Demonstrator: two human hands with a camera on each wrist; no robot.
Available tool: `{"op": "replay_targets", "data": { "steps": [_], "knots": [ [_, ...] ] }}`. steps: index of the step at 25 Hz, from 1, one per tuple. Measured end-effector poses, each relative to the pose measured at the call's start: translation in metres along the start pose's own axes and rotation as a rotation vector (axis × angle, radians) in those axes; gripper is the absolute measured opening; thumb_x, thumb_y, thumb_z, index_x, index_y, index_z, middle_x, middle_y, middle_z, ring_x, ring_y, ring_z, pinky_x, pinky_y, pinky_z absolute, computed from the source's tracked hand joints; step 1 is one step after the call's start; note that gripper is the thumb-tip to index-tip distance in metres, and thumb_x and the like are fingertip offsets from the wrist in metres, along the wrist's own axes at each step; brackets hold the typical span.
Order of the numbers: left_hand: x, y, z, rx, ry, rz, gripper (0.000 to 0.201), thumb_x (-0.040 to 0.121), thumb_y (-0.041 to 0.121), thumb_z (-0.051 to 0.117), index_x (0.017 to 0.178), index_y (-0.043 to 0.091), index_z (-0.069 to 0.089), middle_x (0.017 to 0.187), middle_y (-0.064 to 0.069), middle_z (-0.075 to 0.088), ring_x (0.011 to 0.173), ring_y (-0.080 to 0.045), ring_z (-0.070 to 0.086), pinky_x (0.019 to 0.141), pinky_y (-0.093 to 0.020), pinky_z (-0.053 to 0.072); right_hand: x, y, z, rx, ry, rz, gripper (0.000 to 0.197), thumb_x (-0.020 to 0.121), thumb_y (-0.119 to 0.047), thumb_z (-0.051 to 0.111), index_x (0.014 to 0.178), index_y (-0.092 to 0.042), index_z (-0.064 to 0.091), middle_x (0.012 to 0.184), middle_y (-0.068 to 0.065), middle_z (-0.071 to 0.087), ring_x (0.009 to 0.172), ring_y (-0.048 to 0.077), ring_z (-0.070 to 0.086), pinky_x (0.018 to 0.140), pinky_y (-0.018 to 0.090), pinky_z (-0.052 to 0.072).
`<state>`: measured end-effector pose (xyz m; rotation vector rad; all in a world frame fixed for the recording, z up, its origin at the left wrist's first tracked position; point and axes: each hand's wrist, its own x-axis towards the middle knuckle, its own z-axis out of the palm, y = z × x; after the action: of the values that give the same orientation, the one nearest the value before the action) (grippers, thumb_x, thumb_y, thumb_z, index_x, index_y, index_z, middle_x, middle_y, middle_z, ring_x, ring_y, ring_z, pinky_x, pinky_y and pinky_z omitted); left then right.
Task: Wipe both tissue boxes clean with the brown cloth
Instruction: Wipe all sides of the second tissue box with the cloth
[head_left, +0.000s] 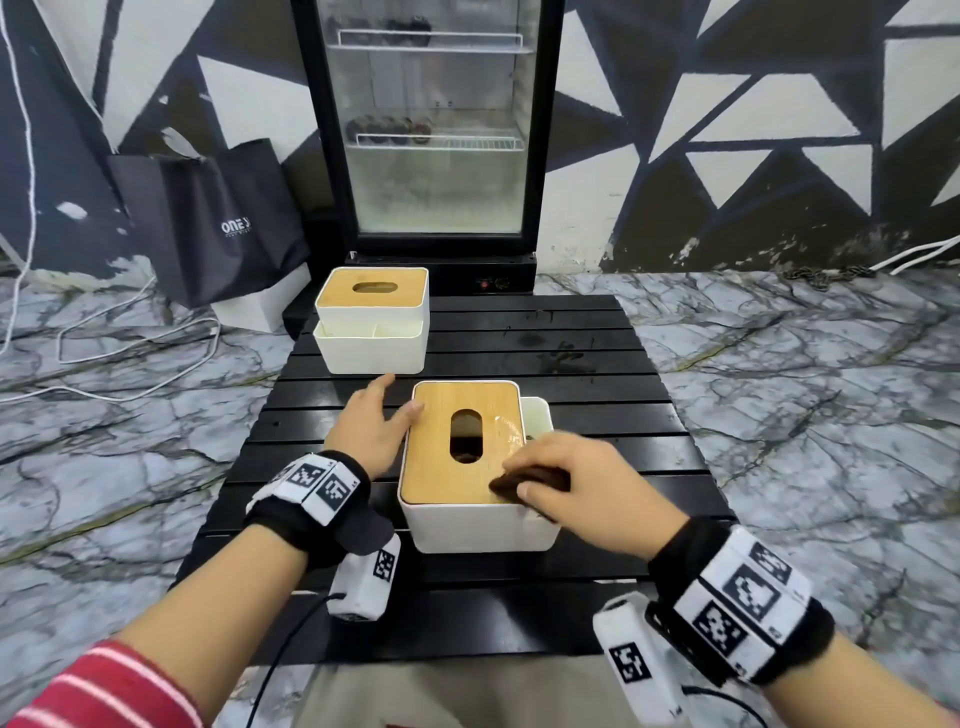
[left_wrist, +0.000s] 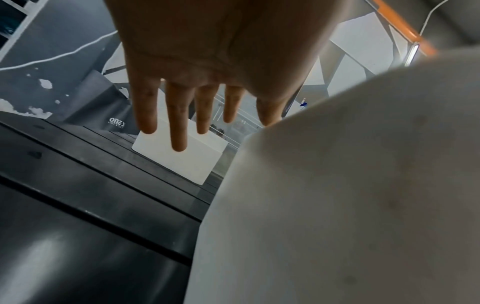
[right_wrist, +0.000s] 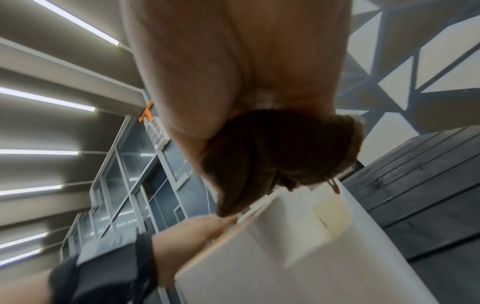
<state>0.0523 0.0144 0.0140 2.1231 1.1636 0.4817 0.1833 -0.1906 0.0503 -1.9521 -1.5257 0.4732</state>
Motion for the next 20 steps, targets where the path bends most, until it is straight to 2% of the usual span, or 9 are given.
{"op": "replay_targets", "data": {
  "steps": [3, 5, 7, 10, 12, 15, 18, 20],
  "knots": [
    [-0.011, 0.008, 0.007, 0.033, -0.059, -0.039, 0.07, 0.089, 0.051, 0.05, 0.146, 0.018, 0.026, 0.145, -0.011, 0.041, 0.131, -0.028, 0.041, 0.106, -0.039, 0.036, 0.016, -0.005, -0.012, 0.026, 0.185, -0.009, 0.025, 0.083, -0.015, 0.06, 0.106, -0.022, 0.065, 0.106, -0.007, 0.061, 0.101, 0.008, 0.053, 0.093, 0.019, 0.037],
    [-0.02, 0.013, 0.019, 0.032, -0.127, -0.032, 0.069, 0.086, 0.052, 0.055, 0.141, 0.02, 0.03, 0.138, -0.009, 0.049, 0.124, -0.028, 0.048, 0.1, -0.036, 0.04, 0.027, -0.006, -0.004, -0.026, 0.139, -0.049, 0.026, 0.083, -0.017, 0.061, 0.108, -0.02, 0.064, 0.113, -0.004, 0.06, 0.107, 0.011, 0.051, 0.095, 0.015, 0.032],
    [-0.023, 0.014, 0.029, 0.017, -0.142, -0.043, 0.071, 0.081, 0.053, 0.058, 0.138, 0.019, 0.032, 0.132, -0.01, 0.053, 0.117, -0.029, 0.052, 0.098, -0.039, 0.042, 0.033, 0.001, 0.006, -0.107, 0.046, -0.049, 0.03, 0.084, -0.023, 0.061, 0.114, -0.022, 0.061, 0.126, -0.004, 0.053, 0.119, 0.013, 0.042, 0.099, 0.009, 0.022],
    [-0.02, 0.014, 0.03, -0.01, -0.131, -0.07, 0.07, 0.08, 0.052, 0.058, 0.136, 0.017, 0.034, 0.129, -0.01, 0.054, 0.115, -0.03, 0.053, 0.097, -0.043, 0.043, 0.029, 0.009, 0.008, -0.147, 0.044, -0.02, 0.037, 0.086, -0.034, 0.058, 0.122, -0.029, 0.055, 0.138, -0.005, 0.043, 0.129, 0.015, 0.032, 0.111, 0.027, 0.021],
    [-0.019, 0.013, 0.028, 0.001, -0.103, -0.066, 0.061, 0.084, 0.048, 0.057, 0.133, 0.018, 0.036, 0.126, -0.009, 0.057, 0.114, -0.03, 0.054, 0.095, -0.04, 0.043, 0.023, 0.005, 0.012, -0.192, 0.003, -0.076, 0.04, 0.088, -0.034, 0.055, 0.128, -0.028, 0.05, 0.138, -0.006, 0.043, 0.129, 0.014, 0.032, 0.112, 0.031, 0.022],
    [-0.018, 0.013, 0.025, -0.024, -0.112, -0.06, 0.06, 0.087, 0.047, 0.055, 0.136, 0.02, 0.034, 0.128, -0.008, 0.056, 0.115, -0.029, 0.053, 0.094, -0.036, 0.043, 0.013, 0.001, 0.022, -0.261, -0.034, -0.146, 0.04, 0.09, -0.029, 0.052, 0.13, -0.028, 0.047, 0.137, -0.008, 0.044, 0.127, 0.013, 0.032, 0.109, 0.022, 0.018],
    [-0.016, 0.017, 0.026, -0.066, -0.145, -0.028, 0.061, 0.089, 0.045, 0.055, 0.139, 0.02, 0.031, 0.13, -0.007, 0.054, 0.117, -0.028, 0.052, 0.088, -0.031, 0.039, 0.019, 0.007, 0.013, -0.227, -0.021, -0.113, 0.037, 0.091, -0.025, 0.052, 0.128, -0.027, 0.051, 0.136, -0.008, 0.046, 0.127, 0.01, 0.034, 0.103, 0.015, 0.016],
    [-0.016, 0.017, 0.027, -0.076, -0.147, -0.014, 0.061, 0.089, 0.045, 0.055, 0.139, 0.02, 0.03, 0.13, -0.007, 0.054, 0.117, -0.028, 0.051, 0.087, -0.03, 0.038, 0.033, 0.011, 0.006, -0.238, -0.02, -0.08, 0.036, 0.091, -0.024, 0.052, 0.127, -0.027, 0.053, 0.136, -0.009, 0.047, 0.128, 0.01, 0.035, 0.102, 0.014, 0.018]
  ]
}}
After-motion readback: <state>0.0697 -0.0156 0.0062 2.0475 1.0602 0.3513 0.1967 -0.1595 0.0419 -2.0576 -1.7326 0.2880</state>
